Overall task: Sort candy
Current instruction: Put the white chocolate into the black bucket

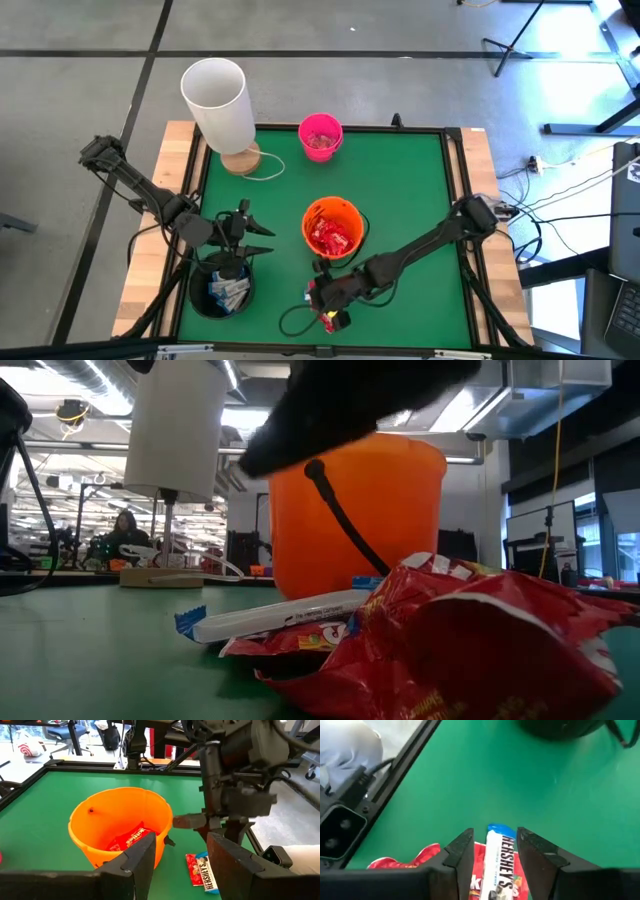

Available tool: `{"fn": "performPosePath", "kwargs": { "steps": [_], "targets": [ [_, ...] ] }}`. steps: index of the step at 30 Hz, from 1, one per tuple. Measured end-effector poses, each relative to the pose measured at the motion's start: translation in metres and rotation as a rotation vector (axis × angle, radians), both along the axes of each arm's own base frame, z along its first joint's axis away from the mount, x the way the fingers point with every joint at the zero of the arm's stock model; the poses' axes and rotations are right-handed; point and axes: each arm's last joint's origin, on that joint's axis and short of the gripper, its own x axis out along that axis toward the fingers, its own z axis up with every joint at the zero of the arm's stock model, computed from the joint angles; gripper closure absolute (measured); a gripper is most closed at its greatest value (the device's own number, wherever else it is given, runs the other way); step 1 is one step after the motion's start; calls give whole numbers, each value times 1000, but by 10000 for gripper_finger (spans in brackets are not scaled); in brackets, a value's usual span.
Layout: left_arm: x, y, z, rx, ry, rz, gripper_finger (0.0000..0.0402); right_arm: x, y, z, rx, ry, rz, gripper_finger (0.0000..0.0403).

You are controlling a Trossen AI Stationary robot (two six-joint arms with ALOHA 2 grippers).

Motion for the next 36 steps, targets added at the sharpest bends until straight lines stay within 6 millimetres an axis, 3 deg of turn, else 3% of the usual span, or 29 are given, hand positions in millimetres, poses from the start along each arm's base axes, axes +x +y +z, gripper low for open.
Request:
{"fn": "performPosePath", "kwargs": {
  "steps": [4, 9, 20, 28, 33, 36],
  "targets": [
    [0, 0, 0, -1, -1, 0, 234, 3, 1, -15, -8, 31, -13, 256],
    [0, 0, 0, -10, -1, 4, 234, 7, 2, -49, -8, 119, -26, 256],
    [0, 0, 0, -21, -1, 8, 234, 9, -4, -50, -5, 130, -117, 256],
    [0, 0, 0, -21, -1, 9, 234, 20, 0, -23, -31, 74, -134, 256],
    [0, 0, 0, -22, -1, 9, 234, 25, -9, -31, 8, 121, -149, 255],
    [0, 0, 0, -22, 0, 9, 234, 27, -14, -45, 21, 180, -170, 255]
  ]
}}
